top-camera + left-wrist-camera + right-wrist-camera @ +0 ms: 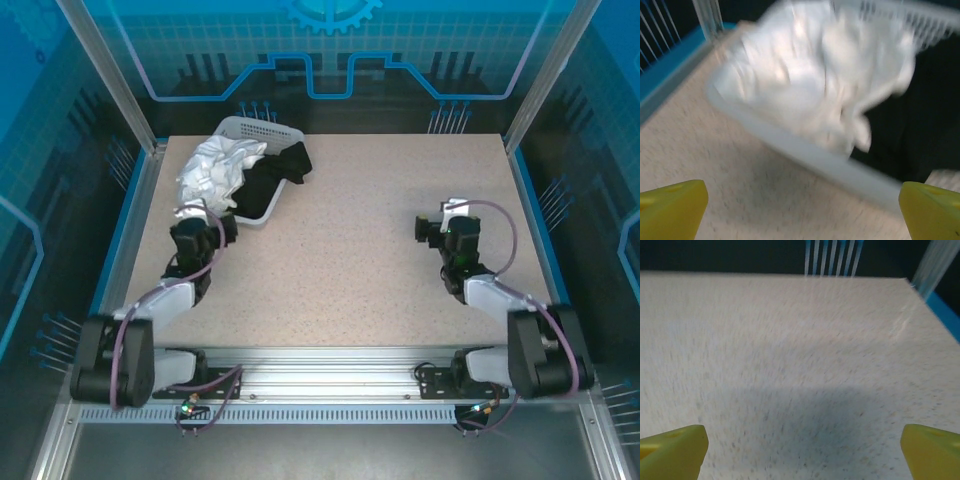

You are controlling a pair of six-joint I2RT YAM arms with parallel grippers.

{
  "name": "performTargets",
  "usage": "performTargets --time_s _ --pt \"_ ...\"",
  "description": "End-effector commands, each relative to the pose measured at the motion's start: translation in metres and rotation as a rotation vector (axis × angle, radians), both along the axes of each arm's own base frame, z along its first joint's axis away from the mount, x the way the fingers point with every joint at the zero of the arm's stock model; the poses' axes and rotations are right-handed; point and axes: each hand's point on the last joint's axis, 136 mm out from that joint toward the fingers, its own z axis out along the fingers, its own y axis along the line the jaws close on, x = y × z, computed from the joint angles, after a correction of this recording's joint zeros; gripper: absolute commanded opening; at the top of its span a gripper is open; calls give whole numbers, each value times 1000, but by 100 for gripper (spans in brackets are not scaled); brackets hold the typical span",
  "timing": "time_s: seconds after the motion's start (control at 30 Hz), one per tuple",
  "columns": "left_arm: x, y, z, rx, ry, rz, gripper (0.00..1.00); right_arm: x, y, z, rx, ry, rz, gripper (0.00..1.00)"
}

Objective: Fold the inside-out t-shirt

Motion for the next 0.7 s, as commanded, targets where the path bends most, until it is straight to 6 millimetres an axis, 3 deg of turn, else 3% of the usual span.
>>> performTargets --time_s 0.0,0.17,0.23,0.3,0.43,0.67 --pt "-9 -2 34 -158 -10 31 99 -24 -22 24 180 28 -143 100" --pt "18 -65 59 -361 18 -251 99 -23 59 65 199 2 215 100" --pt "37 -75 56 -338 72 -267 99 -22 89 69 146 37 296 100" --pt "57 -86 48 -299 160 -291 99 -20 106 69 118 65 334 100" --pt "91 -105 23 -181 337 -312 88 -12 117 59 110 107 349 100" --pt "111 -106 3 -158 411 -308 80 -6 121 36 100 182 342 100"
